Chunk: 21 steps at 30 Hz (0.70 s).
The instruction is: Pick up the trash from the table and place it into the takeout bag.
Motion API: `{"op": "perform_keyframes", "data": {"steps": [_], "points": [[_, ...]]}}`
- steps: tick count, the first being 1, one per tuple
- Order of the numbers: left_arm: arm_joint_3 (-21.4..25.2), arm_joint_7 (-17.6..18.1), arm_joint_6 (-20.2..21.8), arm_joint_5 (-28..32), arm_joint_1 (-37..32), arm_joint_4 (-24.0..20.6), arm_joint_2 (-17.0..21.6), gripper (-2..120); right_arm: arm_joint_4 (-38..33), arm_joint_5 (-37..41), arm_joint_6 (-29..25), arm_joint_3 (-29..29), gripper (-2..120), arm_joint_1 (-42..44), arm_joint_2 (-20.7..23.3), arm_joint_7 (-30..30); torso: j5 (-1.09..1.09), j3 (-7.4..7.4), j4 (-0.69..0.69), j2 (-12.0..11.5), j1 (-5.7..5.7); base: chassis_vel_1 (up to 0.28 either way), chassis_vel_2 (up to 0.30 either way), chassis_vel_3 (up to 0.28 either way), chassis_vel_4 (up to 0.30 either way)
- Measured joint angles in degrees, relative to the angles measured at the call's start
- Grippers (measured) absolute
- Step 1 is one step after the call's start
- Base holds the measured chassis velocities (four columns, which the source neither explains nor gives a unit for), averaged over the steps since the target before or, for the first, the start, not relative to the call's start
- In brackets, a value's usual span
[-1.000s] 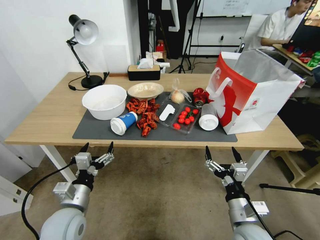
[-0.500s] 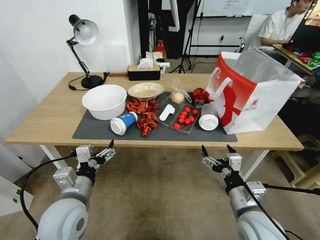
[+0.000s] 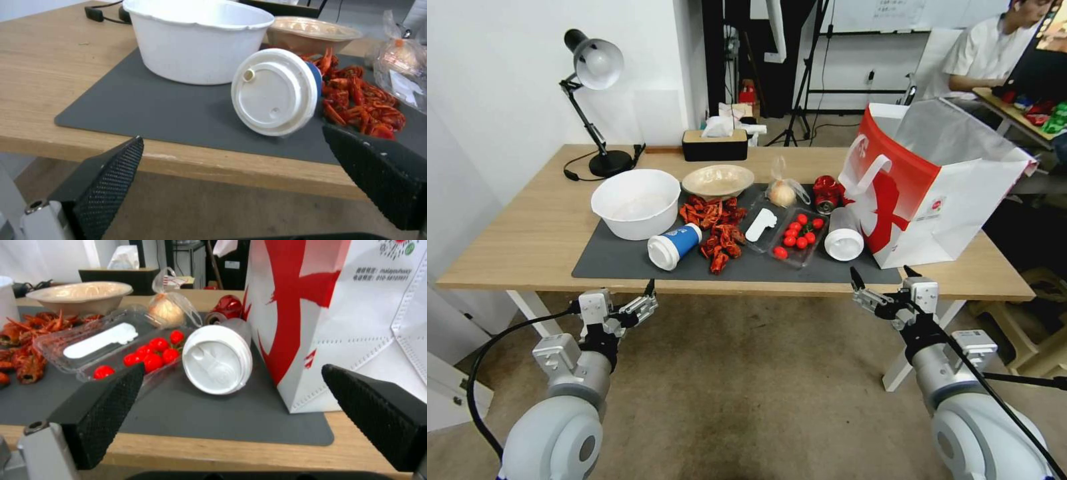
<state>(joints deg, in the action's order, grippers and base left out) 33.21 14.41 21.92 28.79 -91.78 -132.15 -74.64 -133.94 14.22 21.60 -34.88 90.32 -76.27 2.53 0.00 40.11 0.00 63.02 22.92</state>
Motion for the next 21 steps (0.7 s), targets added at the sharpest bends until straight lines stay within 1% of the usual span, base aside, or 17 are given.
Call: {"op": "perform_keyframes", "data": {"steps": [21], "points": [[0.37, -0.28, -0.23, -0.04, -0.27, -0.22, -0.12, 100, 1.03, 0.32, -0.42, 0.36, 100, 0.20, 0.01, 0.03, 0.00, 0.00, 0.00, 0.00, 0.00, 0.000, 0.000, 0.000, 0.000]]}}
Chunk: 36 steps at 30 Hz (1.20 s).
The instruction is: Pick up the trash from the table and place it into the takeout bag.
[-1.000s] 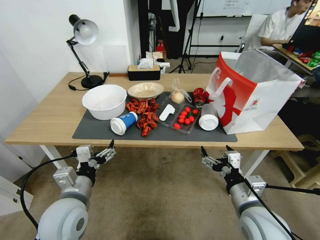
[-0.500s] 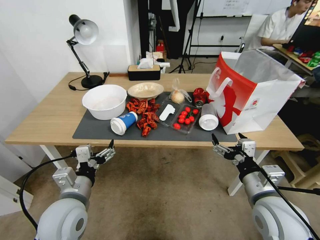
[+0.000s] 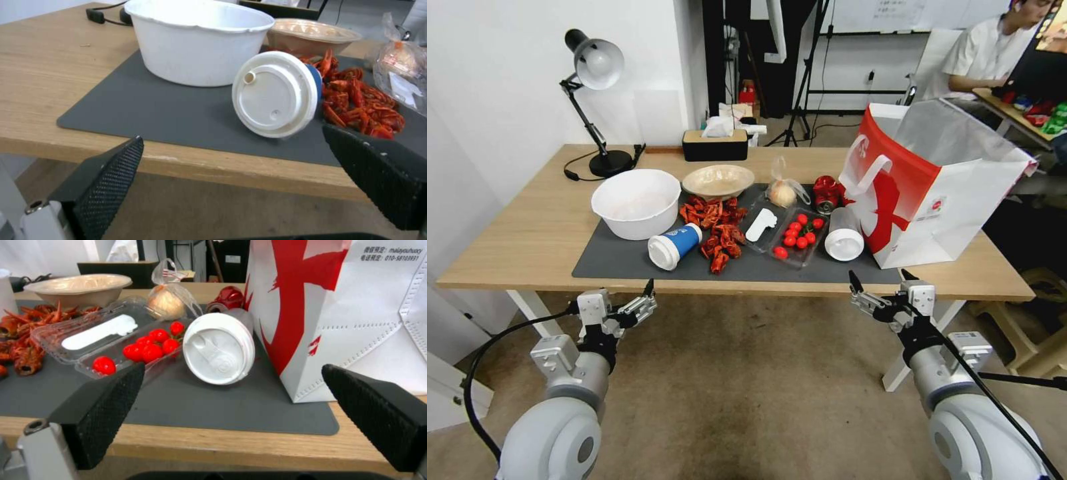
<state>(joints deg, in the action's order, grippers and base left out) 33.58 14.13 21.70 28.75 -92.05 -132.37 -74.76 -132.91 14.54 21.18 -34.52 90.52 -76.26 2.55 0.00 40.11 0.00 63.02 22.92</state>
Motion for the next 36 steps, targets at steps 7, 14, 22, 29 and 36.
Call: {"op": "perform_keyframes", "data": {"steps": [7, 14, 22, 29, 36], "points": [[-0.05, -0.01, -0.11, -0.03, -0.40, -0.23, -0.13, 100, 1.20, 3.29, -0.09, 0.80, 100, -1.57, 0.37, 0.58, 0.00, 0.00, 0.00, 0.00, 0.00, 0.000, 0.000, 0.000, 0.000], [0.90, -0.32, -0.84, -0.07, -0.59, -0.27, 0.19, 100, 3.26, 5.78, -0.76, 2.20, 100, -5.12, 2.10, 0.13, 0.00, 0.00, 0.00, 0.00, 0.00, 0.000, 0.000, 0.000, 0.000], [0.48, -0.40, -0.91, -0.08, -0.34, -0.26, 0.37, 100, 7.92, 7.92, -8.02, 3.85, 100, -10.86, 5.28, -0.15, 0.01, 0.00, -0.02, 0.00, 0.00, 0.000, 0.000, 0.000, 0.000], [-1.41, -0.59, -0.78, -0.03, 0.79, 0.76, 1.41, 100, 10.53, 8.01, -9.54, 4.64, 100, -13.87, 6.99, 2.55, -0.01, 0.00, 0.02, 0.00, 0.01, 0.000, 0.000, 0.000, 0.000], [-1.47, -0.72, -0.77, 0.03, 0.73, 0.83, 1.43, 100, 14.59, 8.14, -7.63, 8.19, 100, -19.46, 8.63, 5.73, 0.00, 0.00, 0.00, 0.00, 0.00, 0.000, 0.000, 0.000, 0.000]]}}
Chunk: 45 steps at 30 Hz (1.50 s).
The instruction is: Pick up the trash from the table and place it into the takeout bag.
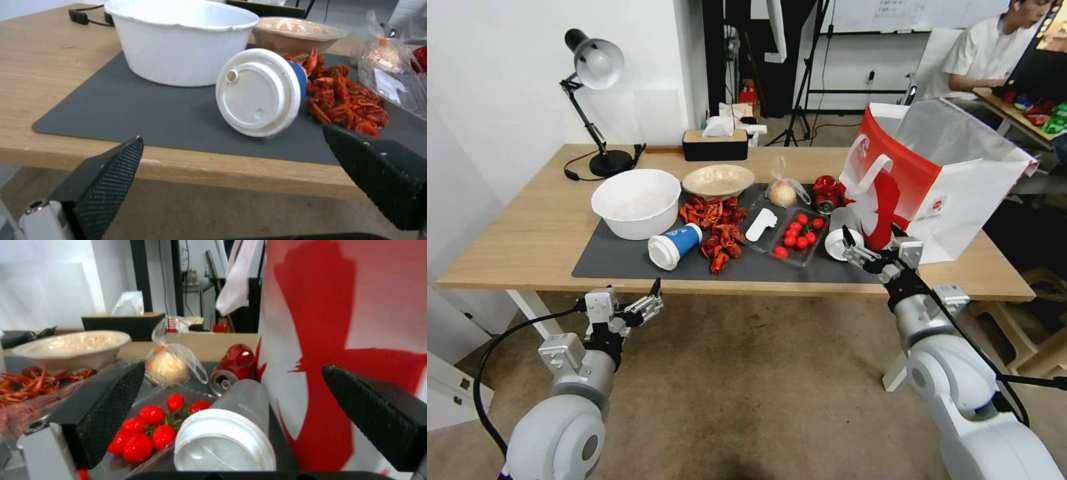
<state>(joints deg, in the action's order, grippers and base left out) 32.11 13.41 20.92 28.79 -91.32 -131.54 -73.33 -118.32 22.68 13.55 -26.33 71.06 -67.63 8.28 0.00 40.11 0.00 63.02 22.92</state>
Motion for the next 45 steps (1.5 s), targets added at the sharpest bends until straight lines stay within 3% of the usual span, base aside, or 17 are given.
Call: {"op": "perform_keyframes", "data": {"steps": [9, 23, 45], "points": [[0.80, -0.01, 0.01, 0.10, -0.22, -0.08, 0.15, 100, 3.96, 1.02, 3.92, 3.68, 100, -4.37, -0.14, 3.81, 0.00, 0.00, 0.01, 0.00, 0.00, 0.000, 0.000, 0.000, 0.000], [1.66, -0.03, -0.02, 0.12, -0.80, -0.19, -0.17, 100, 6.56, 3.32, 12.20, 7.47, 100, -10.32, -1.86, 14.56, 0.00, 0.00, 0.01, 0.00, 0.00, 0.000, 0.000, 0.000, 0.000], [2.69, 0.14, -0.48, 0.08, -1.62, -1.22, -0.27, 100, 8.98, 5.12, 14.56, 8.20, 100, -11.66, -3.32, 17.37, 0.00, 0.00, 0.00, 0.00, 0.00, 0.000, 0.000, 0.000, 0.000]]}}
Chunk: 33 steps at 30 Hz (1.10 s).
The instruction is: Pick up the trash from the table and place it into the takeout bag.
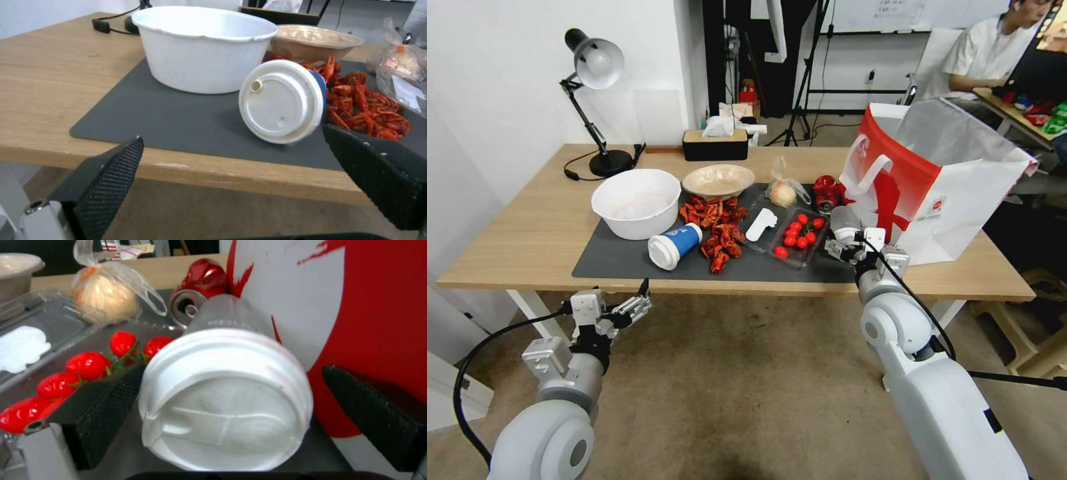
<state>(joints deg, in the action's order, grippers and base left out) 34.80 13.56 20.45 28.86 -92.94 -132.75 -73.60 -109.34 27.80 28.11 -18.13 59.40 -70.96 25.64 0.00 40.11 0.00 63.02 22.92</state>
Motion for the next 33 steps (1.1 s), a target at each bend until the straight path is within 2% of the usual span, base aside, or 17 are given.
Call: {"op": "perform_keyframes", "data": {"steps": [17, 19, 24, 33], "points": [[-0.28, -0.04, -1.22, -0.03, 0.15, 0.64, 0.14, 100, 1.21, 1.84, 0.05, -0.16, 100, 0.20, -0.19, 0.50, 0.00, 0.00, 0.00, 0.00, 0.00, 0.000, 0.000, 0.000, 0.000], [-0.30, -0.04, -1.30, -0.03, 0.19, 0.65, 0.22, 100, 1.21, 2.12, 0.05, -0.26, 90, 0.25, -0.19, 0.50, 0.00, 0.00, 0.00, 0.00, 0.00, 0.000, 0.000, 0.000, 0.000], [-0.34, -0.04, -1.34, -0.04, 0.15, 0.58, 0.20, 100, 1.07, 2.46, -0.67, -0.32, 78, 0.57, -0.35, 0.19, 0.00, 0.00, 0.00, 0.00, 0.00, 0.000, 0.000, 0.000, 0.000], [-0.23, 0.03, -1.62, -0.10, 0.04, -0.05, 0.13, 100, 0.24, 2.47, -1.38, -0.37, 78, 1.66, -0.56, 0.04, 0.00, 0.00, 0.00, 0.00, 0.00, 0.000, 0.000, 0.000, 0.000]]}}
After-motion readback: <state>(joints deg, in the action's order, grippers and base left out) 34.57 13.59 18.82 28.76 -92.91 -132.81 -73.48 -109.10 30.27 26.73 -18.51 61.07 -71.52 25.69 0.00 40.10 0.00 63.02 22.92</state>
